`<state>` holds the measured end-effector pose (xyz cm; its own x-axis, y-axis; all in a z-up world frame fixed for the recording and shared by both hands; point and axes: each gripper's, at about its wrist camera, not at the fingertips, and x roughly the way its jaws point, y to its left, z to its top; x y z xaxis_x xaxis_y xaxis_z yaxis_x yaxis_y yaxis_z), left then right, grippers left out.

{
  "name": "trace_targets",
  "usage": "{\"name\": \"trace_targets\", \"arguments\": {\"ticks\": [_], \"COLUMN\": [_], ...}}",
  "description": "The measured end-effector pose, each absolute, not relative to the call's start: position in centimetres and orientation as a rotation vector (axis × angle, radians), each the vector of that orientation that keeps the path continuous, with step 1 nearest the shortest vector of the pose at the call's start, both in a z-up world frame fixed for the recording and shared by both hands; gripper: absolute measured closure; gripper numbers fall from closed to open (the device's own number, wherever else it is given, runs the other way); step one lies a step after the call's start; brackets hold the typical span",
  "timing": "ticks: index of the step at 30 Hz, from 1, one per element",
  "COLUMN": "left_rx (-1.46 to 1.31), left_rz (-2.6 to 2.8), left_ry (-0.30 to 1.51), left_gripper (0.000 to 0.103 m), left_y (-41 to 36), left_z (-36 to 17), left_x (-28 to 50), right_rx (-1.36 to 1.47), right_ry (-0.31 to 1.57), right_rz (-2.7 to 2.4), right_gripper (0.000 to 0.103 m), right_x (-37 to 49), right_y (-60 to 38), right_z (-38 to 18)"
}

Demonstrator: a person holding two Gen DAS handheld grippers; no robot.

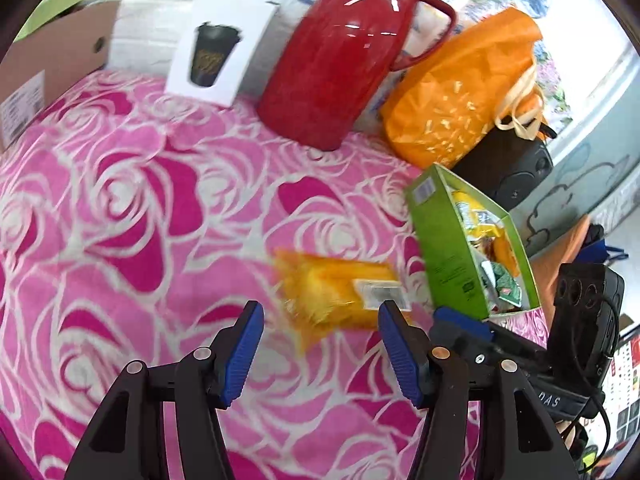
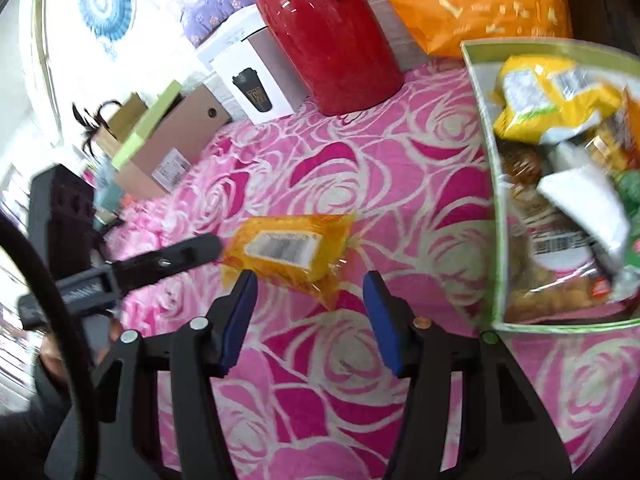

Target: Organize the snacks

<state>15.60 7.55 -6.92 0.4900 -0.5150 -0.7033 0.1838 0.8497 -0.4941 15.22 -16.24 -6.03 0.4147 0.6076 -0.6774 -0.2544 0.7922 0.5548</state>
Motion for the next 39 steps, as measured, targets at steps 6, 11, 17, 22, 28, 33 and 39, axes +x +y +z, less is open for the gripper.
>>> {"name": "trace_targets", "arguments": {"ticks": [6,11,17,22,28,33,39], "left_rx": [-0.424,-0.435,-0.391,-0.393,-0.321,-0.261,-0.135], "left_rz": [-0.447,-0.463,-0.476,-0.486,-0.544,-0.641,-0.774], "left_ry": [1.013,1.059,1.047,1.009,0.911,0.862,0.813], "left_gripper": [0.043,0.061,0.069,0.069,0.069,0.070,0.069], "left_y": [6.4,6.2,5.5,5.1,2.3,-2.8,-12.2], "left_z": [-8.0,-9.9,-9.4,-7.3,-2.2,1.3,4.8], "left_x": [17.3,18.2,17.5,16.3,15.4,15.7,16.5], "right_rx": [0.424,0.482,0.410,0.385,0.396,0.429,0.498], "right_ry": [1.042,1.075,1.025,0.930,0.804,0.720,0.648], "right_rz": [0.540,0.560,0.576,0.557,0.466,0.344,0.215], "right_gripper": [0.047,0.066,0.075,0.075,0.075,0.075,0.075], "right_x": [16.5,16.6,15.6,14.0,12.0,10.4,9.8], "right_y": [-15.5,-15.4,-15.2,-16.6,-21.3,-27.4,-35.1], "right_z": [-7.8,-9.5,-7.2,-3.9,-0.3,1.4,2.6]}}
